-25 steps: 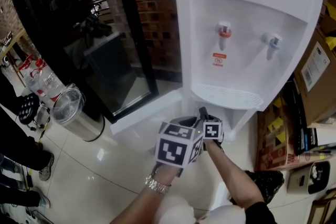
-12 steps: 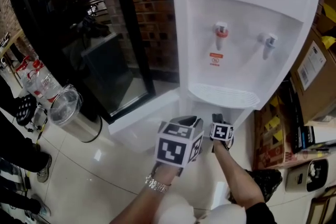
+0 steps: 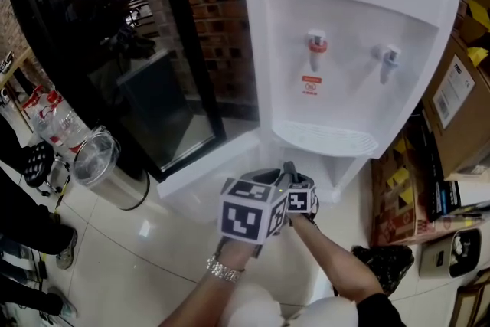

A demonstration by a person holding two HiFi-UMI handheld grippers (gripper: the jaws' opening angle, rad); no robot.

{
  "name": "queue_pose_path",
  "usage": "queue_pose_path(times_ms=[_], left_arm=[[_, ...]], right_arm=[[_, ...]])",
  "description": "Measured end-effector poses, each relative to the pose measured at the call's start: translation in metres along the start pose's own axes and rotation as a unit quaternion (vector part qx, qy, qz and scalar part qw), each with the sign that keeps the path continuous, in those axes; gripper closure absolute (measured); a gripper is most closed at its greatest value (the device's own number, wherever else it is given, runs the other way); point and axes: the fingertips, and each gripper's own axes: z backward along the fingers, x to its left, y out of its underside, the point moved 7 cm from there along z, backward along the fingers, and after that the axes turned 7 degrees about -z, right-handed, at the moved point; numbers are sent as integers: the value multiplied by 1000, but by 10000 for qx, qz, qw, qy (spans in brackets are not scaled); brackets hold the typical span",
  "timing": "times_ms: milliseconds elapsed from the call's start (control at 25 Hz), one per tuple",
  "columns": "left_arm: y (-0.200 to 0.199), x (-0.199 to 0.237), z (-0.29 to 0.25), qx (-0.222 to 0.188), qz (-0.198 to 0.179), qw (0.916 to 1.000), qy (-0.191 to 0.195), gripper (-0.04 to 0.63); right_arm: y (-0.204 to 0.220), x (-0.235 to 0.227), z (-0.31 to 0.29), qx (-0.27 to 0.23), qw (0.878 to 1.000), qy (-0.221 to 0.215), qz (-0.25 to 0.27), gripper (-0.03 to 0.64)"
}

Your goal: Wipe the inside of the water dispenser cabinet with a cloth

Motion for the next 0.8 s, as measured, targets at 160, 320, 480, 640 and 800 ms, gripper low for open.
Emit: queue_pose_path(times_ms=[160, 320, 480, 640, 800], left_arm=[[-1, -1, 0, 1, -31, 10000, 6, 543], [2, -3, -7, 49, -17, 10000, -13, 543], [3, -12, -16, 73, -46, 9999, 87, 543], [2, -13, -16, 63, -82, 9999, 103, 543], [3, -6, -11, 66, -62, 10000, 0, 543]], right_arm=[[11, -22, 1, 199, 9992, 345, -47, 598], [20, -72, 12, 251, 9961, 792, -311, 598], [21, -109, 22, 223, 9915, 963, -841, 598], [10, -93, 25, 64, 9925, 683, -1008, 598], [-3, -43, 21, -49, 9979, 170, -630, 598]])
